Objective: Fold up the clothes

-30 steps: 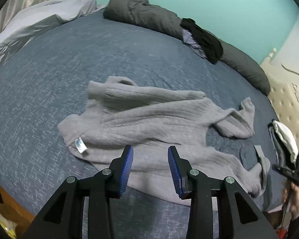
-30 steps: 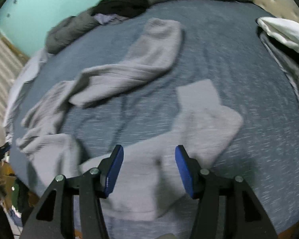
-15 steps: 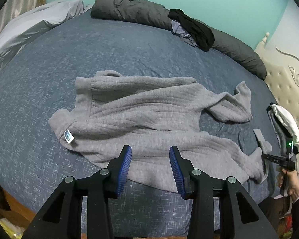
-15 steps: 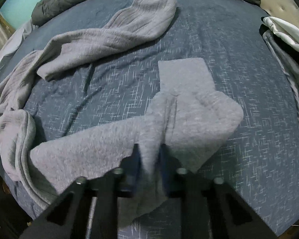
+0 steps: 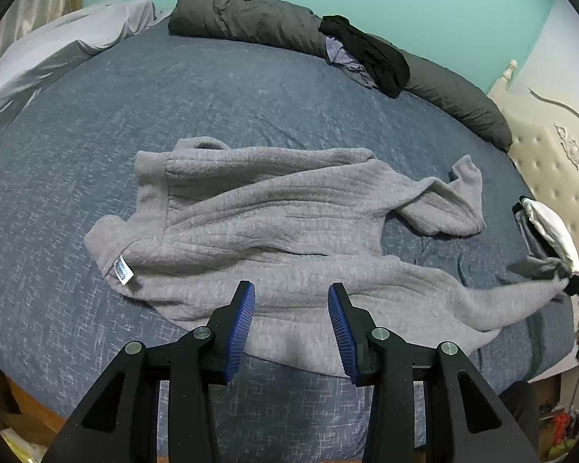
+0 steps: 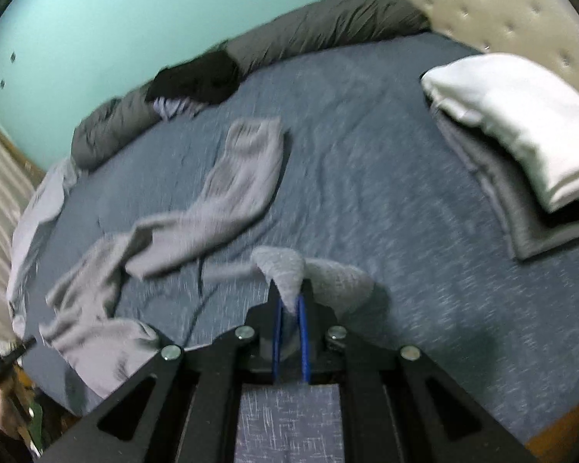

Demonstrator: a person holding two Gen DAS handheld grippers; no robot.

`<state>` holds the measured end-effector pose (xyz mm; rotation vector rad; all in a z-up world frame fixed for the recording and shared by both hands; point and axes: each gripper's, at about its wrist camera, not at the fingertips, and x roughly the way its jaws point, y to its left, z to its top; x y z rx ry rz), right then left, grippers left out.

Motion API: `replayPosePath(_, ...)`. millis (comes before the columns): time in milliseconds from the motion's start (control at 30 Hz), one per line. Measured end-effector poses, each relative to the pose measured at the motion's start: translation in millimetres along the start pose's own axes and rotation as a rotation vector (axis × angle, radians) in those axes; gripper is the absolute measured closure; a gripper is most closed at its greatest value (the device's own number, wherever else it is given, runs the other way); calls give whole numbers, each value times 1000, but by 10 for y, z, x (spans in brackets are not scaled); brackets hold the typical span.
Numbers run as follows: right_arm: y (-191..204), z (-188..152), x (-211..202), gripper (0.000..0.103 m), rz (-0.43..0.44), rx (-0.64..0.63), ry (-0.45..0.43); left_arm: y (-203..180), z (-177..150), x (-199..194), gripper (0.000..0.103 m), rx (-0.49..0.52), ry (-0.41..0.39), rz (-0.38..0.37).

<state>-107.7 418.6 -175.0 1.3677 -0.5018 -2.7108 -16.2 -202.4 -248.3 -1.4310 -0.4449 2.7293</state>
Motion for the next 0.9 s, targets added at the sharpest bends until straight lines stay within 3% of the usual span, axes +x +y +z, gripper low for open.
replayPosePath(200,-94,380,306,95,-101,97,20,-10,-22,33,60,-2,7,3)
replayPosePath(367,-271,439,718,90,-17,187,82,31,-39,26,60,6,15,20)
replayPosePath(533,-332,345,556,85,12,58,-7,72,-57,30,57,9,24,34)
replayPosePath(700,-709,332,232,84,54,78,-149,44,-85,103,56,8,31,25)
replayPosePath(900,-758,235,564,81,-52,15,-25,-65,-104,209,56,14,42,16)
